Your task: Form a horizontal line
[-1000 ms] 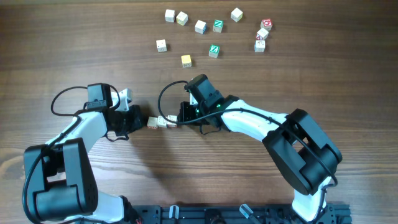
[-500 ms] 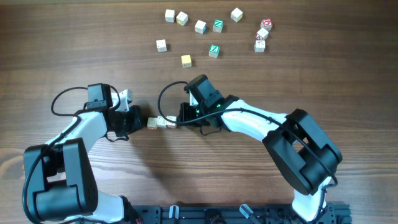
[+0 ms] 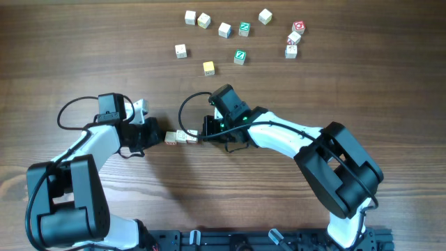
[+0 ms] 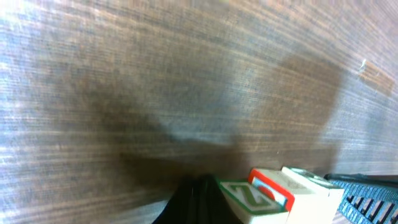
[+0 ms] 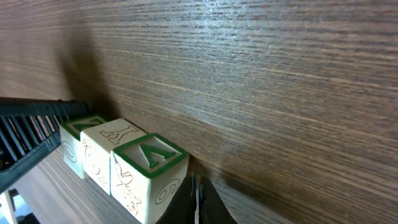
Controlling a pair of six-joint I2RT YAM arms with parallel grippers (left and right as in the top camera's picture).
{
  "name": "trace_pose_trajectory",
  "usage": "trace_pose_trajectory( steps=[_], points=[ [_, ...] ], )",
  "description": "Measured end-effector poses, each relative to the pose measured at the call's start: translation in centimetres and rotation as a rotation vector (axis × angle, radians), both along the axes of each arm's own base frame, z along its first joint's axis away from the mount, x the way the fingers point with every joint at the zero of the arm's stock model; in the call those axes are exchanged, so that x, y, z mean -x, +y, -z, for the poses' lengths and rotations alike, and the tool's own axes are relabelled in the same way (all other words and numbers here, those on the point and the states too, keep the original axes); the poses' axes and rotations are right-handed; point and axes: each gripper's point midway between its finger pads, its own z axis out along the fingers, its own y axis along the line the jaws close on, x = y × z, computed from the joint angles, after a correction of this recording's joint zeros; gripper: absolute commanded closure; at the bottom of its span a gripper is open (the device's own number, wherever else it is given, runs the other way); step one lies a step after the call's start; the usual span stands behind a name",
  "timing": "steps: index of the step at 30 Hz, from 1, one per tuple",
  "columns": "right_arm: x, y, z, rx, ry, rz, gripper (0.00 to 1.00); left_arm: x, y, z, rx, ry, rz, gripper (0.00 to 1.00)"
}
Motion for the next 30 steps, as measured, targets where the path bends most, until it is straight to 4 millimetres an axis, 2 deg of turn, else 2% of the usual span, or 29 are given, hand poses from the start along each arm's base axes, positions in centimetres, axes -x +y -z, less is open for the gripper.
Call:
trace_pose_trajectory(
  steps=[6,13,21,28,30],
  points=[
    [-0.3,-0.4,0.1,0.007,-0.002,0.011,0.95,-0.9,0.4,-0.1,-0.023,-0.039,-0.005,0.96],
    [-2.0,-3.0,0.3,0.046,0.021,0.061,0.95,-1.7,1.5,0.1,-0.092,-0.067,-0.024,0.96],
    [-4.9,-2.8,-2.9,0.085,-0.066,0.029,0.95,-3.0,3.1,0.0,-0.185,-0.112,-0.054,0.96],
    [-7.0,-2.1,-6.3,0.095,-0.121,0.035,0.95,-2.9,4.7,-0.3,-0.277,-0.108,-0.087,0.96],
    [-7.0,-2.1,-6.7,0.101,-0.115,0.035,0.95,-2.9,5.0,-0.7,-0.293,-0.115,-0.095,0.96]
  ],
)
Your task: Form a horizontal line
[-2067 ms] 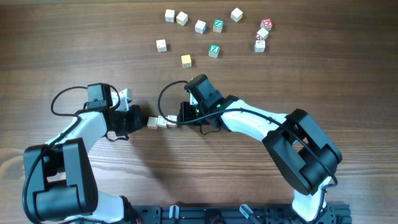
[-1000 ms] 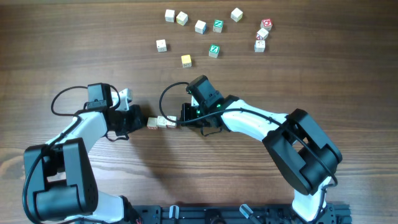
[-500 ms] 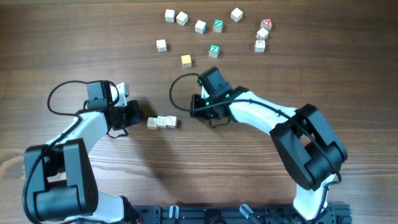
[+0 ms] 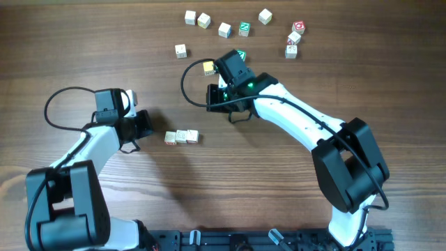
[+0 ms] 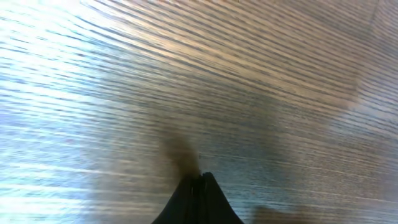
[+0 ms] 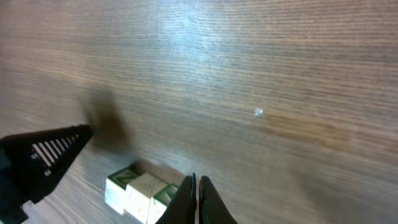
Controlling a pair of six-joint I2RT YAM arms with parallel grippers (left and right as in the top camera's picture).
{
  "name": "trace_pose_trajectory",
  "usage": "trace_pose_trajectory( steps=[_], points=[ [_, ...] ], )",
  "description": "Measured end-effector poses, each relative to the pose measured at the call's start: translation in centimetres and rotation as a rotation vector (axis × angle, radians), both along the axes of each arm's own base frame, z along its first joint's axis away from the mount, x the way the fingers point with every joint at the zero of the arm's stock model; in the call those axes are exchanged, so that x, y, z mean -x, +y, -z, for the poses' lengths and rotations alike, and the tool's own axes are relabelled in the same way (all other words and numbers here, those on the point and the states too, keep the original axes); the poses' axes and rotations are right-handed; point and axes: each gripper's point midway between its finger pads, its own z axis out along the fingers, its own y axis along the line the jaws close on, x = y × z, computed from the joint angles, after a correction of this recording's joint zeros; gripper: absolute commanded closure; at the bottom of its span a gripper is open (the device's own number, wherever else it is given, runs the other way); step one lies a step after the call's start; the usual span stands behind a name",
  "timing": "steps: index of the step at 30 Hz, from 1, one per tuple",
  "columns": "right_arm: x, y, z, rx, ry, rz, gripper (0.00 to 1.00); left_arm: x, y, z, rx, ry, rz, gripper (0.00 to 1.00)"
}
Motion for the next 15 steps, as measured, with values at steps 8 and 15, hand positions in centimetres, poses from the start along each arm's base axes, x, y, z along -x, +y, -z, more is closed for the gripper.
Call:
trace_pose_trajectory(
  steps=[8,15],
  points=[
    [-1.7,1.2,-5.3,-0.013,-0.053,0.008,0.95,0.3,2.2,-3.4,-0.028,-0.067,-0.069,0.96],
    [-0.9,2.9,-8.0,0.038,-0.119,-0.013,0.95,0.9,4.2,-3.3,-0.017,-0.049,-0.161,0.96]
  ],
)
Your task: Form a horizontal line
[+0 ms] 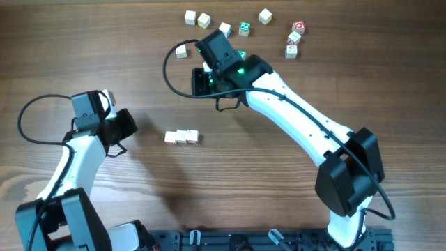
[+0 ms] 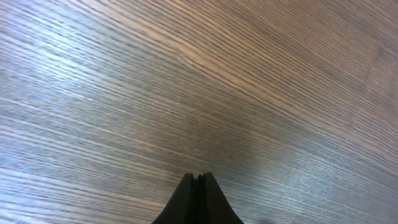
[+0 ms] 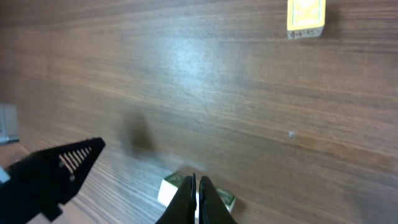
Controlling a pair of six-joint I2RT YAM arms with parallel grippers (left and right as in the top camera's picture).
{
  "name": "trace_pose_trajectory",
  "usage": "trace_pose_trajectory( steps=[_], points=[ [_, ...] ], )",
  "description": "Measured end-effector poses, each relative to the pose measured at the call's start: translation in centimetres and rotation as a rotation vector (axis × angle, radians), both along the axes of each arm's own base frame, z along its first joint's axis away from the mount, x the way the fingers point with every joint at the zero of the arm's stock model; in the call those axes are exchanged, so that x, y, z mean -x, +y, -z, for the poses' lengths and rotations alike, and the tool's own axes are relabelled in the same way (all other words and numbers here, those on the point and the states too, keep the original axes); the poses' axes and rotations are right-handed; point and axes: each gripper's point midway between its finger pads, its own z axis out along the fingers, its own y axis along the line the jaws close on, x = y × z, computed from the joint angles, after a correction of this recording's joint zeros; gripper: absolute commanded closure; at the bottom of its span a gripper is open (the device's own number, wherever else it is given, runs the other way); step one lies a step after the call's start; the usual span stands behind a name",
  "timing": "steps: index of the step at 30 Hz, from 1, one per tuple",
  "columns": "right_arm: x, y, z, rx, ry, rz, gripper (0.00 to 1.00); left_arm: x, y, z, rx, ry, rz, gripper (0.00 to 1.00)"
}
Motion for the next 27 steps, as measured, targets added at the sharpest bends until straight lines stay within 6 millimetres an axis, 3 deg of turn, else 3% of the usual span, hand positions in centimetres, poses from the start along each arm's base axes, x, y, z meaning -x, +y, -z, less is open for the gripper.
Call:
trace_pose_trajectory(
  steps=[5,6,7,8,10,11,14,15,19,20,21,23,27],
  points=[
    [0.5,1.2,-2.9,0.036,-0.073,-0.003,0.9,0.2,0.5,0.1,0.006,0.007,-0.023,0.96],
    [0.8,1.3,-3.0,0.053,-0.078,-0.005,0.85,0.3,0.4,0.1,0.01,0.013,-0.028,0.96],
    [1.2,1.2,-2.7,0.08,-0.078,-0.01,0.69,0.5,0.4,0.2,0.015,0.02,-0.035,0.96],
    [1.5,1.1,-2.5,0.106,-0.083,-0.011,0.66,0.7,0.4,0.3,0.023,0.028,-0.048,0.96],
    [1.5,1.0,-2.1,0.142,-0.113,-0.015,0.78,0.8,0.7,0.3,0.03,0.032,-0.068,0.96],
    [1.3,0.9,-1.9,0.149,-0.119,-0.008,0.79,1.0,1.1,0.4,0.032,0.035,-0.084,0.96],
    [-0.3,1.9,-1.9,0.108,-0.195,0.011,0.95,1.2,1.2,0.5,0.038,0.046,-0.097,0.79],
    [-0.7,2.2,-1.8,0.092,-0.217,0.016,0.95,1.3,1.3,0.5,0.039,0.047,-0.103,0.76],
    [-1.6,3.0,0.0,0.048,-0.27,0.021,0.95,1.5,1.2,0.6,0.044,0.059,-0.109,0.51],
    [-1.6,3.0,0.6,0.049,-0.268,0.02,0.95,1.6,1.2,0.7,0.045,0.064,-0.109,0.37],
    [-1.3,2.7,1.3,0.06,-0.257,0.019,0.95,1.7,1.2,0.7,0.048,0.067,-0.113,0.18],
    [-1.1,2.5,2.0,0.069,-0.245,0.021,0.95,1.7,1.2,0.7,0.045,0.065,-0.107,0.0],
    [-1.0,2.6,2.6,0.058,-0.239,0.026,0.95,1.7,1.2,0.7,0.047,0.067,-0.112,0.0]
  ],
)
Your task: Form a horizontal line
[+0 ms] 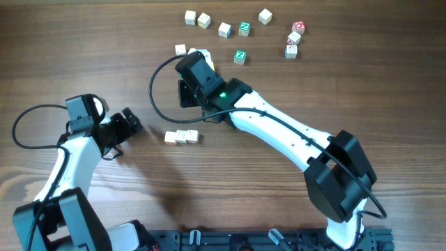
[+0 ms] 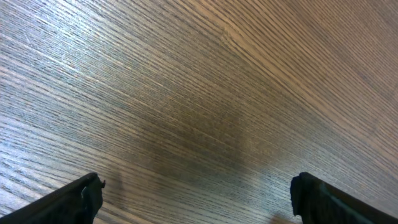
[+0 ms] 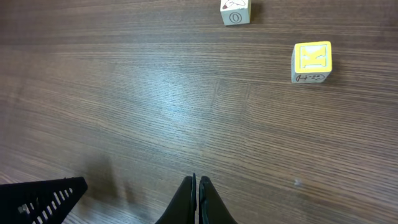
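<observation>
Three letter blocks lie touching in a short left-to-right row at the table's middle left. My left gripper stands open to the left of the row, apart from it; in the left wrist view only bare wood lies between its fingers. My right gripper is shut and empty above the row, with its tips over bare wood. Ahead of it lie a yellow block and a white block. The yellow block is hidden under the right arm in the overhead view.
Several loose blocks are scattered along the far edge, among them a white one, a green Z block and a red-marked one. The right arm crosses the table's middle. A black ribbed part shows at the lower left.
My left gripper has opened and sits a little nearer the row. My right gripper, still shut, has moved left and now faces the yellow and white blocks.
Both grippers, shut, first pressed against the two ends of the three-block row. Then both were away from it, the left to the left and the right up towards the scattered blocks. The row has stayed put, and the left gripper now stands open.
</observation>
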Controlling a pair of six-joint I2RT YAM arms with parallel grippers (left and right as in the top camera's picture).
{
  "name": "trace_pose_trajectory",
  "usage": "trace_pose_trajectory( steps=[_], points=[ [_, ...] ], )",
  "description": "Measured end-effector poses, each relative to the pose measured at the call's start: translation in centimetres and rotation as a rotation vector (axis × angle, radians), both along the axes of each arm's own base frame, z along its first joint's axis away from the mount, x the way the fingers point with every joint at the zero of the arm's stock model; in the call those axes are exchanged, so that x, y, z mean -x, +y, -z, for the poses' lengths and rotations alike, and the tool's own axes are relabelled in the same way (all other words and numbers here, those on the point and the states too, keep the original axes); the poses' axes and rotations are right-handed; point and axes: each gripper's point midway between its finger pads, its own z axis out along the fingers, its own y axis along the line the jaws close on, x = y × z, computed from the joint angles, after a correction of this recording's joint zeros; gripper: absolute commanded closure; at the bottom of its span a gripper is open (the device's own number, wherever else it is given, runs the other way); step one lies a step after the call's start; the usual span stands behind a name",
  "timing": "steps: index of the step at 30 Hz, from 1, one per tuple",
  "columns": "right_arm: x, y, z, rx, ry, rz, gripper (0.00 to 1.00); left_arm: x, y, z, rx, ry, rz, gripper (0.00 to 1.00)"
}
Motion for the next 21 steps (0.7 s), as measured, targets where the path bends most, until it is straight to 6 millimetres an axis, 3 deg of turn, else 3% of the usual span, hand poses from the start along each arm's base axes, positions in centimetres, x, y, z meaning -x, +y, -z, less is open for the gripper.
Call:
trace_pose_trajectory(
  steps=[4,11,21],
  points=[
    [0.2,0.5,1.0,-0.011,0.018,-0.018,0.95,0.2,-0.1,0.1,0.003,0.01,0.0,0.0],
    [1.8,1.8,5.4,-0.034,0.159,-0.066,0.95,0.2,-0.1,0.1,0.003,0.01,0.0,0.0],
    [1.5,2.5,5.0,-0.158,0.241,0.08,0.95,0.2,-0.1,0.1,0.003,0.01,0.0,0.0]
  ],
)
